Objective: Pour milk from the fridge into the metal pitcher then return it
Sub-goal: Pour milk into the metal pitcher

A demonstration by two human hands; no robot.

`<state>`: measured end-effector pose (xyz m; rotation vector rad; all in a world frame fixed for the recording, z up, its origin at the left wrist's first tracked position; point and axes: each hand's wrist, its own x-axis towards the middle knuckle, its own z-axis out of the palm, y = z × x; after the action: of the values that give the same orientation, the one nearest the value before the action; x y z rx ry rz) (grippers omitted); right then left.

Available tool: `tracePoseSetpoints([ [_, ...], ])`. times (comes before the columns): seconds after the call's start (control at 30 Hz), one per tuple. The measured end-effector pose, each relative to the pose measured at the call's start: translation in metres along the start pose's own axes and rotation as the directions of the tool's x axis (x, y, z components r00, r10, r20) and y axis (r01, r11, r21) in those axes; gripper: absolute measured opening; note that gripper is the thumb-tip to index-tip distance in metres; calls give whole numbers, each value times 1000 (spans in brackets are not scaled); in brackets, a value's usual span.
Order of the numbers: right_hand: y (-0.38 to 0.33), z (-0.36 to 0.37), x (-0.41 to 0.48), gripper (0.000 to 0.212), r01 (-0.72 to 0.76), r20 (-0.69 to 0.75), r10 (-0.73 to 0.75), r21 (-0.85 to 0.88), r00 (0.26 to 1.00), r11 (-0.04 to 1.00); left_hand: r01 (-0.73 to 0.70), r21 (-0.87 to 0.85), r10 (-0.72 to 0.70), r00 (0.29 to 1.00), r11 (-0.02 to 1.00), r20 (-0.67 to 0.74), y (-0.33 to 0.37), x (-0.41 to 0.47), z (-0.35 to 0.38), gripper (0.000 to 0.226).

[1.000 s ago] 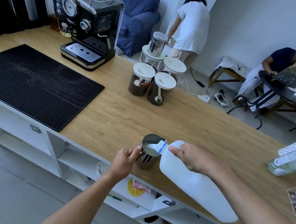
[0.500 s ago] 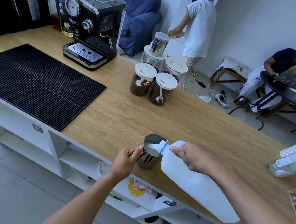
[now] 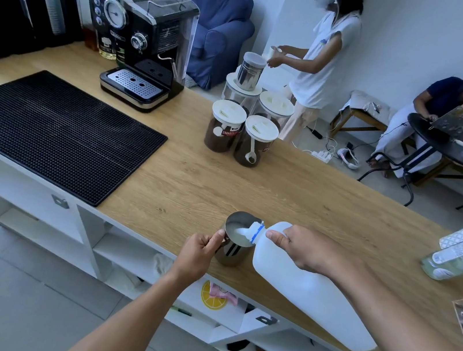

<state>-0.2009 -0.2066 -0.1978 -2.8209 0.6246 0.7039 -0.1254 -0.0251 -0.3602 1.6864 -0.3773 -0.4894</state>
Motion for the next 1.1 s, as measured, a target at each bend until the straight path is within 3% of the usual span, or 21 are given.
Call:
tracePoseSetpoints([
  [1.1,2,0,4,59,3,11,-3,5,1000,1000,7,-8,-7,1000,1000,4,-4,2,1,57],
])
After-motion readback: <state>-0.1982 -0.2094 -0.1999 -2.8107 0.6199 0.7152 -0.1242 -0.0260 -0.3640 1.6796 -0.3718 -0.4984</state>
